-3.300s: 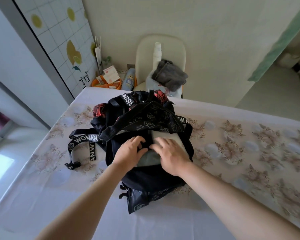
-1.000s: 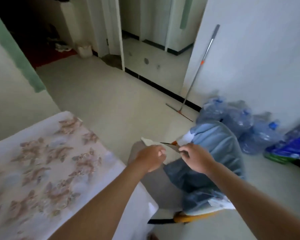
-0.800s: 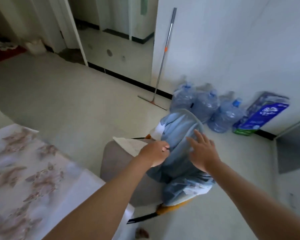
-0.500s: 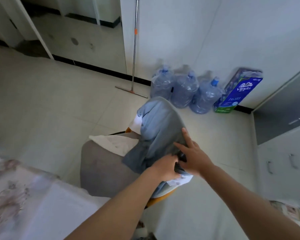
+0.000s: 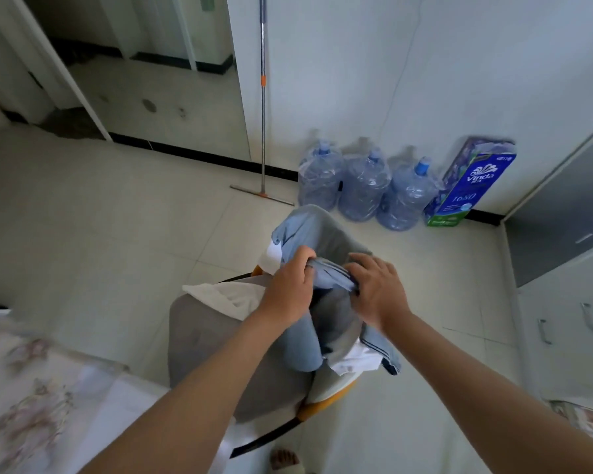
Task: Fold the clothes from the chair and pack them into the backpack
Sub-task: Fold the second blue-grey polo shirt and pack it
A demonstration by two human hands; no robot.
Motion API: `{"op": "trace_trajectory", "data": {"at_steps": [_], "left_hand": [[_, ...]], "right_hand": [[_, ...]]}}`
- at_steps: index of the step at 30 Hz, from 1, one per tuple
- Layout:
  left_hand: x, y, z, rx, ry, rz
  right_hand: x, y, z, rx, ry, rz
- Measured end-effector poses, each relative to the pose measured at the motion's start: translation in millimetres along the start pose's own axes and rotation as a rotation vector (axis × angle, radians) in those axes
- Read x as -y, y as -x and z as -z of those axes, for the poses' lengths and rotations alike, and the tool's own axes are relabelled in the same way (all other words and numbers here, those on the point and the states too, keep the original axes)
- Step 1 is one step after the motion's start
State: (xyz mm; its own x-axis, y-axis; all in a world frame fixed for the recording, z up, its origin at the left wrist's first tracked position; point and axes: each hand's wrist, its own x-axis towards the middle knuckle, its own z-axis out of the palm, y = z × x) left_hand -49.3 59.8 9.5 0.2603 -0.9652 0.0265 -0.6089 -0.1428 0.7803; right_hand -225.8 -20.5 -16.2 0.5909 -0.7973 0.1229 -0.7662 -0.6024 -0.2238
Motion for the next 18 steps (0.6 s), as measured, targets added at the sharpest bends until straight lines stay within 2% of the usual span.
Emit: {"op": "trace_trajectory", "data": {"at_steps": [3, 6, 10, 12, 14, 17, 18], "left_hand": [[8.5, -2.0, 30.0, -0.073, -0.029, 0.067], [20.9, 0.8, 50.3, 0.011, -0.104, 0.116], [21.4, -1.4, 77.0, 0.056, -0.188, 0.139], [19.0, -1.2, 96.7, -0.015, -0.171, 0.14], [20.6, 3.9, 122.2, -0.118, -0.141, 0.169], [29.9, 24.8, 162.6, -0.251, -0.174, 0.231], [32.0, 35.2, 174.3, -0.265, -0.209, 0.246]], "right_hand": [[8.7, -20.7, 20.6, -0.036, 0.074, -0.09], [26.4, -41.1, 41.3, 0.006, 0.048, -0.168], [62.3, -63.0, 55.8, -0.094, -0.176, -0.07], [81.2, -71.1, 57.2, -0.088, -0.258, 0.044], [92.3, -76.0, 54.3, -0.029, -0.197, 0.137], [102.5, -82.7, 43.6, 0.074, 0.031, 0.115], [109.9, -84.9, 41.6, 0.102, 0.032, 0.071]]}}
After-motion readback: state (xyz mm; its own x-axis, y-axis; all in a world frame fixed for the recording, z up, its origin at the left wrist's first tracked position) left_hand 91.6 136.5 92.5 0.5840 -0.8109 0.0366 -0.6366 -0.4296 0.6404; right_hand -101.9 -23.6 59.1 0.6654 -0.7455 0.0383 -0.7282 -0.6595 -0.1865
